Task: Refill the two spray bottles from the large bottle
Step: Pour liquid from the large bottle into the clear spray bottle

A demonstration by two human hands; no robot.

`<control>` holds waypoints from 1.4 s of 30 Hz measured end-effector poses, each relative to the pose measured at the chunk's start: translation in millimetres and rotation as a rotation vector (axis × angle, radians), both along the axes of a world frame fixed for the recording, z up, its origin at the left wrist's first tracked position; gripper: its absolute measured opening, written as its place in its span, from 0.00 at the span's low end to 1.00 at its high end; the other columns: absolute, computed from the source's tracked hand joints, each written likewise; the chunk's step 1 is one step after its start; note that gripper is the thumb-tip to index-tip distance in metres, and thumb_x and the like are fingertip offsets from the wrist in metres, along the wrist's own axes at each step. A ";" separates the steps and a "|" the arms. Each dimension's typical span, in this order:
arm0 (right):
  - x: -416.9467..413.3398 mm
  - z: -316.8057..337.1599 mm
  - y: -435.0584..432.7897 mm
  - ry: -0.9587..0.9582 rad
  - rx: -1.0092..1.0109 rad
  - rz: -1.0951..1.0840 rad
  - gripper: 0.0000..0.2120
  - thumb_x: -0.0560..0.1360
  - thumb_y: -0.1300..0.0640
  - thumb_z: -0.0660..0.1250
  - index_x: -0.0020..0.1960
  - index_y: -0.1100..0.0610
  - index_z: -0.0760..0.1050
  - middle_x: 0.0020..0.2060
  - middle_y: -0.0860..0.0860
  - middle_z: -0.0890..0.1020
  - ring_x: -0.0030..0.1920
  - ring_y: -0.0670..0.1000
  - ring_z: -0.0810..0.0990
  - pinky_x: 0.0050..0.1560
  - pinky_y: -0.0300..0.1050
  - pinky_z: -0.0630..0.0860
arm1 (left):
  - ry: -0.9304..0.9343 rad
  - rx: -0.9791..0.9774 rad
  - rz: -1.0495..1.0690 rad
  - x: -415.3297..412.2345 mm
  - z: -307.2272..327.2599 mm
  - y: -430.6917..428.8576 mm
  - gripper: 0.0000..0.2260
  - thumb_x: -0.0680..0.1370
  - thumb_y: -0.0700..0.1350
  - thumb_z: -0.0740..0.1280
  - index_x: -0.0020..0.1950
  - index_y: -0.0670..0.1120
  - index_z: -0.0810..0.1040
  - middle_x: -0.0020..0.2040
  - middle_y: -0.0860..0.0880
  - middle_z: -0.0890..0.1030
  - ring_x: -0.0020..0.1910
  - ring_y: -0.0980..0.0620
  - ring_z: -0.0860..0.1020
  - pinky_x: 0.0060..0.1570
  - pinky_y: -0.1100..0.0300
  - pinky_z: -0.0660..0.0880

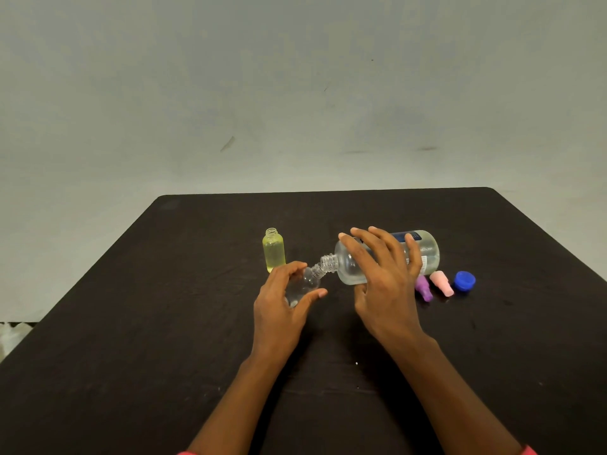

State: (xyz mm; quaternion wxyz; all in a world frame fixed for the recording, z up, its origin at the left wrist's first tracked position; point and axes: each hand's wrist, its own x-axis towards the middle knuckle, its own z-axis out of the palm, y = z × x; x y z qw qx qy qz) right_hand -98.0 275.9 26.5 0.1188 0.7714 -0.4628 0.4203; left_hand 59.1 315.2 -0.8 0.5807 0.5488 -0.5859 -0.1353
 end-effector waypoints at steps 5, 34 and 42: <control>-0.7 -0.6 -0.4 0.003 0.004 0.003 0.42 0.56 0.73 0.75 0.67 0.52 0.70 0.64 0.52 0.77 0.68 0.53 0.69 0.75 0.52 0.43 | 0.002 0.000 -0.001 0.6 -1.4 -0.7 0.22 0.67 0.47 0.77 0.54 0.64 0.73 0.52 0.59 0.79 0.53 0.58 0.78 0.55 0.53 0.77; -0.2 1.1 0.9 -0.005 0.009 0.010 0.42 0.57 0.73 0.75 0.67 0.51 0.69 0.63 0.52 0.77 0.68 0.53 0.69 0.75 0.52 0.43 | 0.011 0.009 0.001 -0.4 0.2 0.4 0.22 0.67 0.47 0.77 0.54 0.64 0.73 0.52 0.60 0.79 0.53 0.58 0.78 0.55 0.53 0.76; -0.2 1.1 0.8 -0.008 0.003 0.006 0.41 0.57 0.74 0.74 0.66 0.51 0.70 0.63 0.52 0.77 0.67 0.54 0.70 0.75 0.52 0.44 | 0.008 0.007 0.000 -0.6 0.8 0.4 0.22 0.67 0.46 0.78 0.53 0.63 0.73 0.52 0.59 0.79 0.53 0.59 0.78 0.55 0.54 0.76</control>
